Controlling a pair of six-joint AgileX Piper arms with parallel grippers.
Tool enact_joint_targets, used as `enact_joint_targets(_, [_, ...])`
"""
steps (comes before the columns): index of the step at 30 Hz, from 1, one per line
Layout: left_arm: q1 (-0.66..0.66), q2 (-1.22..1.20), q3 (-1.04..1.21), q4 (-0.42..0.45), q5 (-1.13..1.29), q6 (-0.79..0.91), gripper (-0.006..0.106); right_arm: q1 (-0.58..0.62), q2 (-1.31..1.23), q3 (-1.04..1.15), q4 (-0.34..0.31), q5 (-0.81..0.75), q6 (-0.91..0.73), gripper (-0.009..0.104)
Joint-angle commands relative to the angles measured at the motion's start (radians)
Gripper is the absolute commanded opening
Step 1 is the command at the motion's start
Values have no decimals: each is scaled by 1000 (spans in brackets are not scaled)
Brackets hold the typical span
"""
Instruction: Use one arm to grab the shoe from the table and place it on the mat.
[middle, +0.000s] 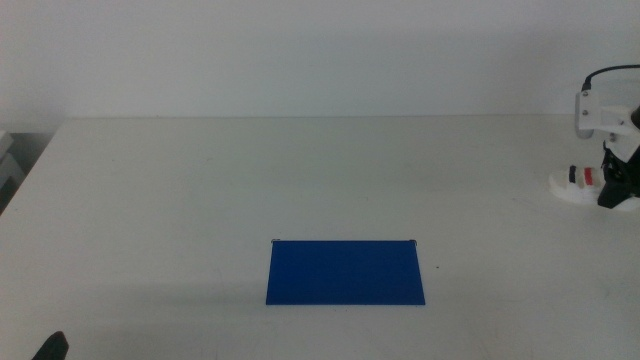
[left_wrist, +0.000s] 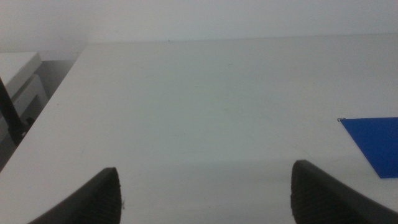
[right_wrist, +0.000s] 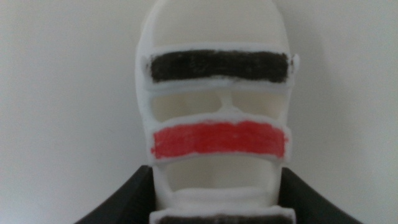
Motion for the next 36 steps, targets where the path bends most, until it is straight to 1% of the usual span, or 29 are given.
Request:
enact_joint_targets(1, [-5, -14, 7, -8, -80, -5, 94, 12, -108, -30, -3, 65, 38, -4])
enact_joint_targets(8, [-5, -14, 7, -8, -80, -5, 94, 69, -212, -19, 4, 67, 176, -4])
enact_joint_targets(10, [-5, -14, 7, -8, -80, -5, 94, 98, -247, 0, 15, 67, 222, -4])
enact_joint_targets(11, [-5, -14, 7, -8, -80, -5, 94, 115, -265, 17, 32, 67, 237, -4])
enact_joint_targets(14, [-5, -14, 7, -8, -80, -5, 94, 170, -310, 63, 58, 67, 244, -4])
enact_joint_targets(16, [-5, -14, 7, -8, -80, -5, 94, 222, -338, 87, 60, 67, 247, -4])
enact_joint_targets(21, [-5, -14, 7, -8, -80, -5, 94, 364, -380, 101, 53, 67, 338, -4])
enact_joint_targets(25, [-5, -14, 7, -8, -80, -5, 94, 483, -384, 101, 54, 67, 366, -4])
enact_joint_targets(32, [-5, -14, 7, -8, -80, -5, 94, 673, -382, 101, 20, 67, 437, -4])
enact_joint_targets(36, [-5, -14, 7, -8, -80, -5, 94, 756, -382, 101, 16, 67, 469, -4])
